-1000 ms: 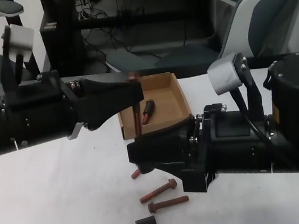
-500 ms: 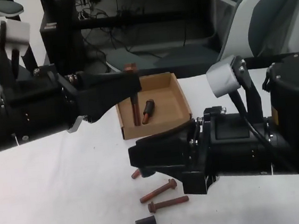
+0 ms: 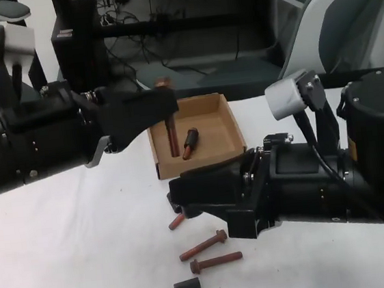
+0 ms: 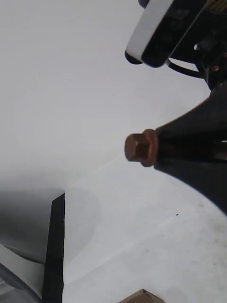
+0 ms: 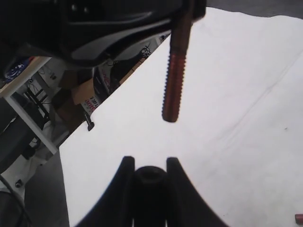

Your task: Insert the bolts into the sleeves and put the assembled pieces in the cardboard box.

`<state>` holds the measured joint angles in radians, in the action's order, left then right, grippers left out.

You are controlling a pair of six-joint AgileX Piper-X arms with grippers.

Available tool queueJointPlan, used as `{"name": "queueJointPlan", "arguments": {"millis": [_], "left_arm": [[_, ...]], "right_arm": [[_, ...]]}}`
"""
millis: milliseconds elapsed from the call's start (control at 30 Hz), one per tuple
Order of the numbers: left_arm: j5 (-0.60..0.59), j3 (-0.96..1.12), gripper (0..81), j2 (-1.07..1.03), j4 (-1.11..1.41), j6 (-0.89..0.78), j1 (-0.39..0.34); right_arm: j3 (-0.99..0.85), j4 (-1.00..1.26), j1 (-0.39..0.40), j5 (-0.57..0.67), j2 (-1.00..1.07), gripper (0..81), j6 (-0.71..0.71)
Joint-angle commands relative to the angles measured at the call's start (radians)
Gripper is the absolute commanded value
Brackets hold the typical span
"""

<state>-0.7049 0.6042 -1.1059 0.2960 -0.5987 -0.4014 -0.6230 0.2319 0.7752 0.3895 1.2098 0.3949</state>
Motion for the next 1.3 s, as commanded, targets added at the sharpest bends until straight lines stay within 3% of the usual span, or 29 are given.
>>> {"name": "queueJointPlan", "arguments": {"millis": [0, 1267], "left_arm": [[0.009, 0.011, 1.7, 0.006, 0.024, -0.009, -0.005], [0.08, 0.011, 1.7, 0.006, 0.022, 0.024, -0.051]], "right_arm": [[-0.005, 0.012, -0.001, -0.011, -0.003, 0.6, 0.007], [-0.056, -0.02, -0.001, -0.054, 0.023, 0.6, 0.025]]}}
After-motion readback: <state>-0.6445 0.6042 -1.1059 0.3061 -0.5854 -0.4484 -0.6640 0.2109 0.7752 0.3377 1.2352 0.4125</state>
